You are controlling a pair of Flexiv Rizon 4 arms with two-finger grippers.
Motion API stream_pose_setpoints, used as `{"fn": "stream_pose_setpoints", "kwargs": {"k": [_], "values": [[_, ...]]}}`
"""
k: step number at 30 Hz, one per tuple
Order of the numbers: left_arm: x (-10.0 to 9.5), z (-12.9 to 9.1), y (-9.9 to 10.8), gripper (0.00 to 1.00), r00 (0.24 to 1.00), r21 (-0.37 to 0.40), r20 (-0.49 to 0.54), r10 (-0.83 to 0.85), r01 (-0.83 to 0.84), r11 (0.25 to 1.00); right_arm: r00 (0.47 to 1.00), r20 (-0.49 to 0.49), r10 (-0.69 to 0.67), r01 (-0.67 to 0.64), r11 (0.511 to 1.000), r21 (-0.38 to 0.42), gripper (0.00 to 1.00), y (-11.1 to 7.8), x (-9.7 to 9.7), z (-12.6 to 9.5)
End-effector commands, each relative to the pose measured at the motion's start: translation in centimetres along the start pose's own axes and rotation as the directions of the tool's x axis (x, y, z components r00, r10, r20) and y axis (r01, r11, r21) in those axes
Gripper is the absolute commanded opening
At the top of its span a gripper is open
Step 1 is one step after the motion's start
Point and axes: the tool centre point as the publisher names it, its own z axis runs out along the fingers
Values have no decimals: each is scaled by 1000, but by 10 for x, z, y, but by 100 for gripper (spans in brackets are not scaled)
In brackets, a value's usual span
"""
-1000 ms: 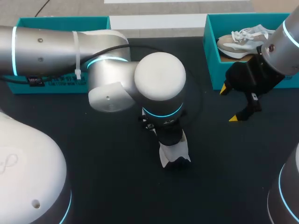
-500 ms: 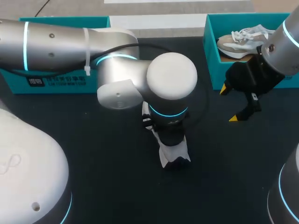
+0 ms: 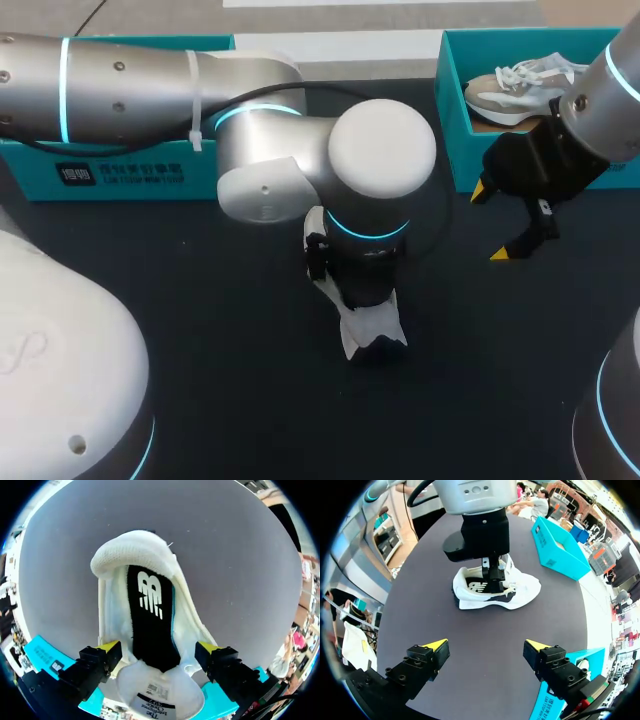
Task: Take the shoe out of the shoebox, open the shoe tongue, remove and reinsert the insole, then place the shoe into the shoebox
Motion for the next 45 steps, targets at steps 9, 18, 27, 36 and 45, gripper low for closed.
{"fn": "stream_pose_setpoints", "kwargs": {"k": [9,18,27,36,45], "values": [[4,-8,14,100,1000,23,-6,26,-26,999,1000,1,1,-1,1000,4,100,0,0,1],[5,-23,35,100,999,16,2,44,-44,999,1000,1,1,-1,1000,4,100,0,0,1],[-1,-47,77,100,998,1,62,-13,13,1000,1000,1,1,-1,1000,4,100,0,0,1],[-5,-37,94,100,998,-7,50,-45,45,999,1000,1,1,-1,1000,4,100,0,0,1],[-10,-24,88,45,999,-3,39,-37,37,999,1000,1,1,-1,1000,4,100,0,0,1]]}}
